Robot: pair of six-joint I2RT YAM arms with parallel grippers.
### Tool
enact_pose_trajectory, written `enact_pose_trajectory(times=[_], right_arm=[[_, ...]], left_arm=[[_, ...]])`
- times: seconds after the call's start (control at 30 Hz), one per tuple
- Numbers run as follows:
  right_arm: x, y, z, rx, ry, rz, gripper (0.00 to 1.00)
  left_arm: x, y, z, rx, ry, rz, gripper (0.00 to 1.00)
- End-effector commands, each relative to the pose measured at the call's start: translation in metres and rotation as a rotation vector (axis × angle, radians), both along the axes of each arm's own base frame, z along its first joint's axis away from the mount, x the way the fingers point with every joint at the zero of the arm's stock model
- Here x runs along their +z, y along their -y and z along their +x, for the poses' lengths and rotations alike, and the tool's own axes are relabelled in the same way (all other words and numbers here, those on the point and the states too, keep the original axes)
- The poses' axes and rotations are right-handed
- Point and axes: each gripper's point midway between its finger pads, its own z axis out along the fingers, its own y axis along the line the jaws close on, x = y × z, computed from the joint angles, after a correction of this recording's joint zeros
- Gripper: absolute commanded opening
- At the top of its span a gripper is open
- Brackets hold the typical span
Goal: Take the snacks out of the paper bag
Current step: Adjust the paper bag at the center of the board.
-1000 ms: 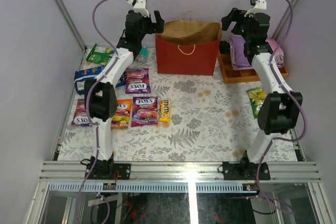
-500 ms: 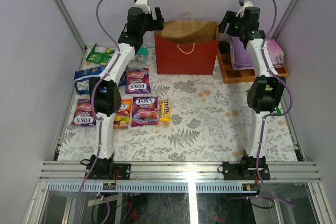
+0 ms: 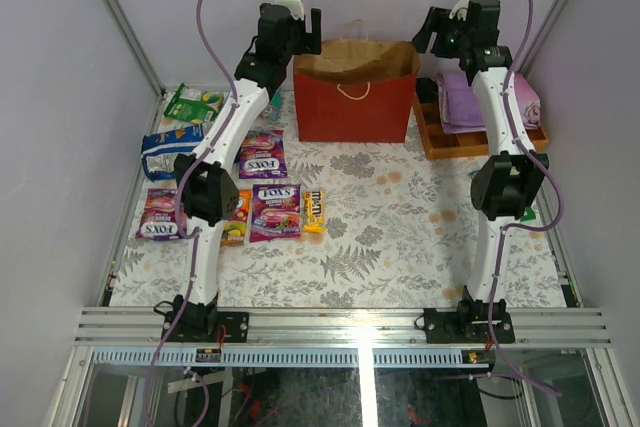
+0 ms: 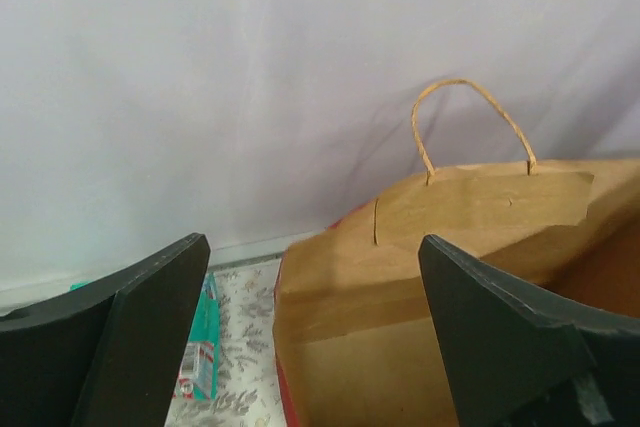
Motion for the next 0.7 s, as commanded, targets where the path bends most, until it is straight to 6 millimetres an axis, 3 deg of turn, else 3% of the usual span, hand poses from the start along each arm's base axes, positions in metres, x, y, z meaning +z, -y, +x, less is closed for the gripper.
enact_pose_trajectory(times=[0.0, 0.17, 0.3, 0.67], right_arm=[[0.044, -0.018, -0.013, 0.035, 0.076, -0.062, 0.78], [0.034, -0.023, -0.013, 0.034, 0.045, -0.087, 0.78], [0.025, -0.028, -0.009, 0.037, 0.029, -0.103, 0.77], [0.0, -0.021, 0.0, -0.018, -0.002, -0.188, 0.72]], left_arm=[[0.001, -0.023, -0.015, 0.088, -0.066, 0.05, 0.83], [-0.018, -0.03, -0.024, 0.117, -0.149, 0.077, 0.77], [-0.035, -0.032, -0.019, 0.139, -0.175, 0.072, 0.72], [-0.049, -0.021, -0.005, 0.113, -0.169, 0.041, 0.69]])
